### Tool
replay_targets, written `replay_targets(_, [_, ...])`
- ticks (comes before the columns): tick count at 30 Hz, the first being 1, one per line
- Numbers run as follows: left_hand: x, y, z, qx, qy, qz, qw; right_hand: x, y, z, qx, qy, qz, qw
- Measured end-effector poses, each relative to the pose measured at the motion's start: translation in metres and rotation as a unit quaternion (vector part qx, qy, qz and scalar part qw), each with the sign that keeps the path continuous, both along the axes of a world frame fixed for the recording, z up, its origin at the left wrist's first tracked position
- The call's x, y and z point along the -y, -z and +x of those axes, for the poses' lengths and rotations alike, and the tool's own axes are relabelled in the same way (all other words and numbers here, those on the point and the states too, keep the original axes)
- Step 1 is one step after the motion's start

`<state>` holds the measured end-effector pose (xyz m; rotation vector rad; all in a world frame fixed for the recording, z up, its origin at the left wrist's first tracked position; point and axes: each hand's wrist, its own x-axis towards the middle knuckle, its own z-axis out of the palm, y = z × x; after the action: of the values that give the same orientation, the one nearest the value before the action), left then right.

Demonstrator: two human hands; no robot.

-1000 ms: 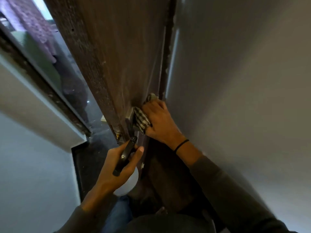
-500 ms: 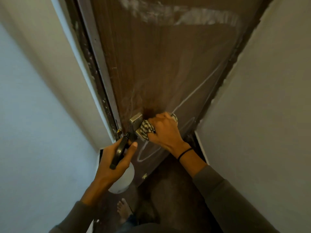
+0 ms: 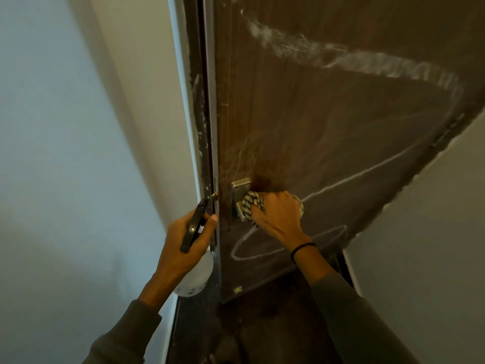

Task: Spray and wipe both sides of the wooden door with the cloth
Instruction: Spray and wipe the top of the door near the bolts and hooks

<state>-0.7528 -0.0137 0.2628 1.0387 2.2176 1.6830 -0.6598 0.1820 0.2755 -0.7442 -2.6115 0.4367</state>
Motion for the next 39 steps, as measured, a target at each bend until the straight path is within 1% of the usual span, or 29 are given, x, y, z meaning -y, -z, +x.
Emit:
replay_targets(3, [-0.002,0.000,-0.024,0.000,-0.020,-0.008,1.000,-0.008,0.000,-0.025,0.027,0.022,-0.040,0.999])
replay_targets(5, [-0.005,0.000,-0.038,-0.007,-0.038,-0.008,0.999,-0.016,0.005,-0.041,0.029,0.042,-0.089,0.995])
replay_targets(8, [-0.010,-0.006,-0.053,-0.005,-0.060,0.005,0.998,-0.023,0.008,-0.062,0.006,0.074,-0.161,0.984])
replay_targets(11, [-0.016,-0.012,-0.064,0.004,-0.069,0.022,0.997,-0.030,0.007,-0.082,-0.012,0.097,-0.201,0.975])
replay_targets(15, [-0.030,-0.017,-0.078,0.008,-0.086,0.032,0.996,-0.041,0.011,-0.108,-0.025,0.126,-0.288,0.949])
replay_targets(18, [-0.041,-0.018,-0.088,0.013,-0.109,0.037,0.993,-0.050,0.022,-0.129,-0.050,0.155,-0.353,0.921])
replay_targets(21, [-0.052,-0.021,-0.099,0.020,-0.116,0.042,0.992,-0.056,0.030,-0.149,-0.104,0.175,-0.435,0.877])
replay_targets(25, [-0.065,-0.025,-0.114,0.031,-0.136,0.050,0.989,-0.065,0.033,-0.174,-0.175,0.204,-0.492,0.828])
replay_targets(28, [-0.072,-0.026,-0.123,0.023,-0.143,0.049,0.988,-0.068,0.039,-0.191,-0.207,0.221,-0.539,0.786])
replay_targets(30, [-0.079,-0.027,-0.130,0.022,-0.146,0.049,0.988,-0.072,0.040,-0.200,-0.225,0.217,-0.557,0.769])
replay_targets(34, [-0.091,-0.025,-0.143,0.036,-0.148,0.045,0.987,-0.081,0.039,-0.214,-0.244,0.206,-0.540,0.779])
replay_targets(39, [-0.102,-0.024,-0.152,0.048,-0.154,0.043,0.986,-0.095,0.041,-0.230,-0.231,0.208,-0.544,0.779])
